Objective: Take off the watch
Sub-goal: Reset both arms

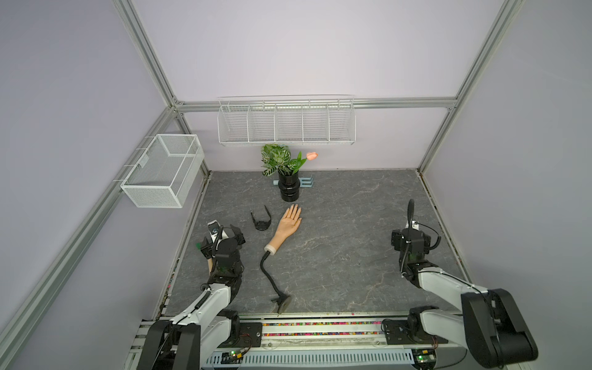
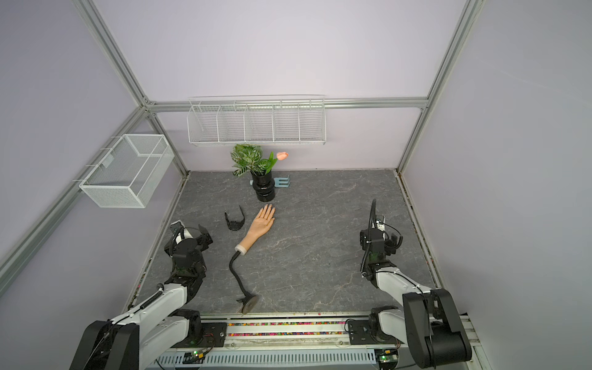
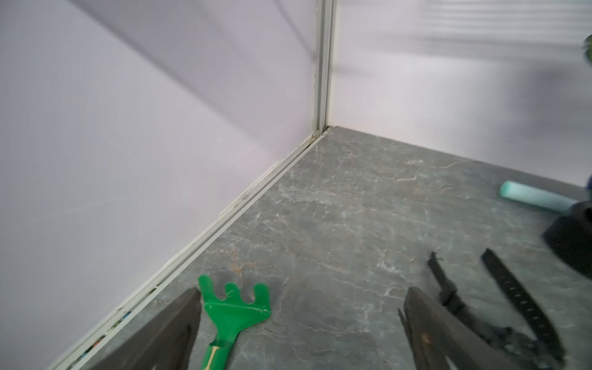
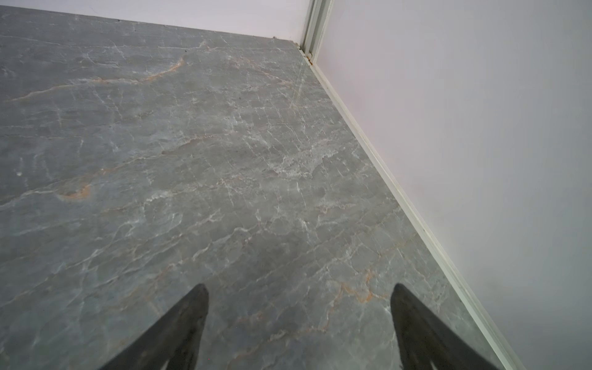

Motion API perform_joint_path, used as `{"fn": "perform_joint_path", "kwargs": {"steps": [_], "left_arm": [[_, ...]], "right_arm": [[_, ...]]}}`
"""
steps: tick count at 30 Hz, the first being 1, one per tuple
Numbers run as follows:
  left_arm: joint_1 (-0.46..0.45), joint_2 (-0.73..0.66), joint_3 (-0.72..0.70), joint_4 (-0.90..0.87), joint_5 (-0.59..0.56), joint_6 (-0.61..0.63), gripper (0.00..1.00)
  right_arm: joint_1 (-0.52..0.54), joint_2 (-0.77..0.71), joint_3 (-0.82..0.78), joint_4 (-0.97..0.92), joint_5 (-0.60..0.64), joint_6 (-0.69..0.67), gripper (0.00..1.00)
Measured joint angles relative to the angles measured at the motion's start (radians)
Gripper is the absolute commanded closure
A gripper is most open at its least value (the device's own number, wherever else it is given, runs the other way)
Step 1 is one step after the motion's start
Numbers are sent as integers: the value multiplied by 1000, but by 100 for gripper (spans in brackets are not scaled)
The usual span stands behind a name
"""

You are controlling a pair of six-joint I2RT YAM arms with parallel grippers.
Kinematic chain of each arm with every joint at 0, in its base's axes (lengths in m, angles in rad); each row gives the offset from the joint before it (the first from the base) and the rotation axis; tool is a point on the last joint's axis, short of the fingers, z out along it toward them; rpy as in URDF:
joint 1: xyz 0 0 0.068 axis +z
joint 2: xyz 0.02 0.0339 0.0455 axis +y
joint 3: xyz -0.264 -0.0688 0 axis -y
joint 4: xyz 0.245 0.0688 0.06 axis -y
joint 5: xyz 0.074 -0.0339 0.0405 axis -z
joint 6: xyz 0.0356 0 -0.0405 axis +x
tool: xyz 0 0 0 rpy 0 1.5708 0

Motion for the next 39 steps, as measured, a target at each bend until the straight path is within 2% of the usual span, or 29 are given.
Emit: {"fn": "perform_joint_path", "kwargs": {"steps": [5, 7, 10, 13, 21, 28, 39], "left_arm": [[143, 150, -18, 177, 234, 1, 0], [203, 280, 11, 270, 344, -14, 0], [233, 467, 57, 391, 471, -16, 0], [233, 482, 74, 368, 550, -15, 0], [227, 462, 187, 307, 620, 5, 1], [205, 463, 200, 235, 615, 19, 1], [200, 463, 203, 212, 600, 26, 1]], "right_arm": [[-5, 135, 55, 140, -53, -34, 9], [-10, 200, 58, 243, -98, -49, 11], [-32, 231, 54, 269, -169, -48, 11], [-70, 274, 47, 359, -219, -44, 11], [-76, 288, 42, 393, -269, -37, 11], [-77, 288, 42, 398, -278, -37, 11], [-77, 288, 42, 399, -279, -37, 11]]}}
